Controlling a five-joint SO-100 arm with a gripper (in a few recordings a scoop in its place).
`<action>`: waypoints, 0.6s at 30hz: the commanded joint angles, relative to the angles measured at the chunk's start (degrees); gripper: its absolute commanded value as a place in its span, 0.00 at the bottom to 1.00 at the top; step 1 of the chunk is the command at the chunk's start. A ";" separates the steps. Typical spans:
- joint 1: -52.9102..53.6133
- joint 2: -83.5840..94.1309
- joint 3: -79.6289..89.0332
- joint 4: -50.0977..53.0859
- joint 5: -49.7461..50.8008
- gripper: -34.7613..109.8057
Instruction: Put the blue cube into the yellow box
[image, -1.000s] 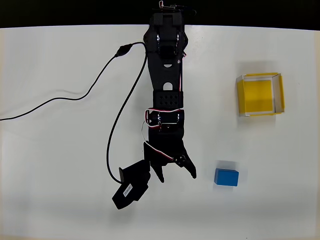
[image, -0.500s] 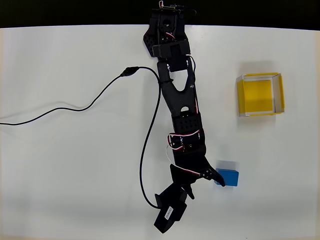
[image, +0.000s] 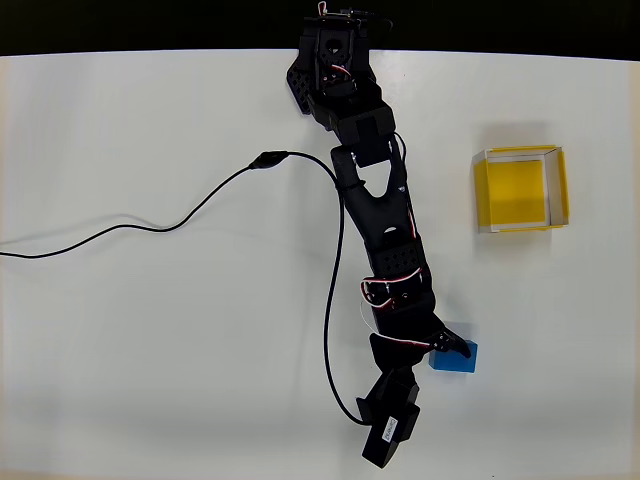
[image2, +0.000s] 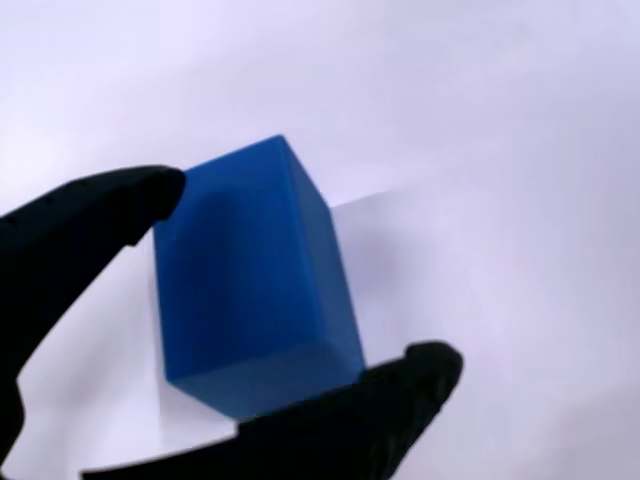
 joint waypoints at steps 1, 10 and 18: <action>-2.11 2.64 -6.59 -1.93 -1.23 0.57; -2.99 -0.70 -7.73 -2.64 -1.32 0.56; -2.46 -1.67 -8.09 -2.29 -0.62 0.51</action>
